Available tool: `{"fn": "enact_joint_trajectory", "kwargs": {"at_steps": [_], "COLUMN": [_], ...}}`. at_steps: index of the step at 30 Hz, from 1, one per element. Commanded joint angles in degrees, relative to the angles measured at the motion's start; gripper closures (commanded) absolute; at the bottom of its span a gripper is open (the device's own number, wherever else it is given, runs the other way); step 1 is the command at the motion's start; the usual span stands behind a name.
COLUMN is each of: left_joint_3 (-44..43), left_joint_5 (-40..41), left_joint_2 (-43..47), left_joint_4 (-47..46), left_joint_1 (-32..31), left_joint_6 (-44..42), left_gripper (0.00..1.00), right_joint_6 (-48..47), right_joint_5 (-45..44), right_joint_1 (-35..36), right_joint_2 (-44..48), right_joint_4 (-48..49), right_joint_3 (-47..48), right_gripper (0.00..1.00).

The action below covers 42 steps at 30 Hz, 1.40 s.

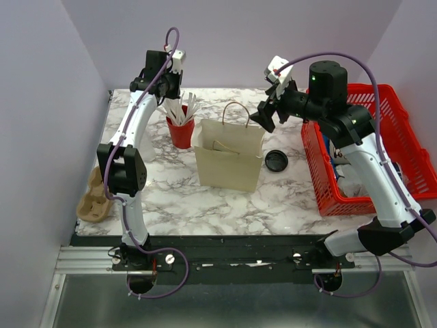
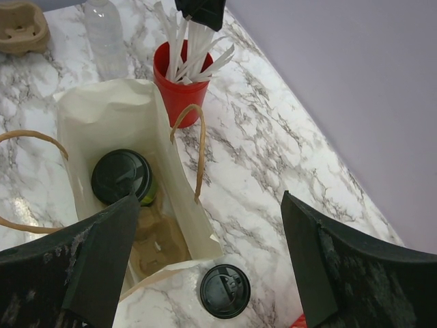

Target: Pack the takeout coffee

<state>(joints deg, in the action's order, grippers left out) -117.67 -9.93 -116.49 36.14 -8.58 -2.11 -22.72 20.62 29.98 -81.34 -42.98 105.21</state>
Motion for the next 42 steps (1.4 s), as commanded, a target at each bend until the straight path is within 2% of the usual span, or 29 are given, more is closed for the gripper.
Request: {"fn": "enact_joint_trajectory", "kwargs": {"at_steps": [1,7,15,18,23,27,34,38,42], "left_joint_3": [-1.6,-3.1,-8.0,-7.9,-5.2,-4.2,10.2,16.2,15.3], "left_joint_5": [-0.7,-2.7,-8.5,-12.8,-24.4,-33.3,-45.7,-46.9,-46.6], "left_joint_2": [4.5,11.4,21.5,25.5,31.4,33.8,35.8,34.9,31.2], "left_joint_4": [0.5,0.7,3.6,3.4,-1.1,-4.2,-17.1,-21.6,-21.4], "left_joint_1": [0.5,0.6,0.8,0.9,0.8,0.8,-1.1,-4.8,-9.6], "left_joint_6": [-0.7,-2.9,-1.9,-1.5,1.8,10.0,25.2,27.6,26.2], "left_gripper": [1.0,1.0,1.0,1.0,1.0,1.0,1.0,1.0,1.0], "right_joint_6": [0.5,0.6,4.7,7.2,11.0,14.1,16.1,16.5,17.0], "right_joint_5": [-1.2,-2.2,-8.3,-10.9,-15.1,-15.0,-13.4,-12.7,-12.0], "right_joint_1": [-0.2,-0.2,-0.7,-1.8,-5.5,-9.2,-12.0,-12.2,-12.2], "right_joint_2": [0.5,-0.3,-3.3,-5.0,-7.9,-10.6,-12.2,-11.8,-11.1], "right_joint_4": [0.9,1.5,3.7,4.2,5.7,5.5,5.2,5.6,5.9], "right_joint_3": [-0.9,-0.4,1.7,3.7,6.9,9.3,10.3,9.1,7.6], "right_gripper": [0.07,0.07,0.05,0.03,0.01,0.01,0.01,0.01,0.01]}}
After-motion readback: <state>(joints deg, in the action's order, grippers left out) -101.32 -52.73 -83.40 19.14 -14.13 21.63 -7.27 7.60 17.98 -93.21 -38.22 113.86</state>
